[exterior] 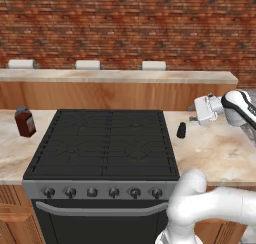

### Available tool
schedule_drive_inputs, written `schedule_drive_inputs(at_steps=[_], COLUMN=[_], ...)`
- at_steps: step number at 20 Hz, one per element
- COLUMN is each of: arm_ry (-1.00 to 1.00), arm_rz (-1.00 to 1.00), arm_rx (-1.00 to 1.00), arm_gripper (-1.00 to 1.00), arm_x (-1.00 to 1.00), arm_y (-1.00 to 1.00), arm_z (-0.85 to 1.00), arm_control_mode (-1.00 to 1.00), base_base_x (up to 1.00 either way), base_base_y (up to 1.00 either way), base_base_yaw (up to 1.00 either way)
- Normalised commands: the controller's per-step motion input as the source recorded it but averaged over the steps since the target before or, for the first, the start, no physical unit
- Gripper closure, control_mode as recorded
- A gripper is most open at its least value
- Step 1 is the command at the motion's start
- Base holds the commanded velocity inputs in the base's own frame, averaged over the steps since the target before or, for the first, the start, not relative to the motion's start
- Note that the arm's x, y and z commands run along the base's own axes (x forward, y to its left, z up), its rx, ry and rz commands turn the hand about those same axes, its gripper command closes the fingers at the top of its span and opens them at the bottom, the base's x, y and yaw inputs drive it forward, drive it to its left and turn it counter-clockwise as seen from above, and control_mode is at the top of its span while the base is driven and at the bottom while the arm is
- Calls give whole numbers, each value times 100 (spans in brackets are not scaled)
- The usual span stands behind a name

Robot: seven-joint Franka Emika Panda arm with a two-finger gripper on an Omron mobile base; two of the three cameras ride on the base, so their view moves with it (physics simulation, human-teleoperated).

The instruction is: Collect the paprika, ketchup, and shaker from the cabinet and place them next to the stove.

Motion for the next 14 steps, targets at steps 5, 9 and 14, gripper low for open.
schedule_drive_inputs(at_steps=[5, 9, 14], arm_ry=[4, 6, 9], arm_rz=[-17, -23, -26], arm_rx=[-1, -2, -2], arm_gripper=[-100, -100, -100], arm_x=[-78, -68, -58], arm_y=[52, 58, 59], arm_z=[76, 79, 78], arm_control_mode=[-100, -100, -100], base_base_x=[0, 0, 0], base_base_y=[0, 0, 0], base_base_yaw=[0, 0, 0])
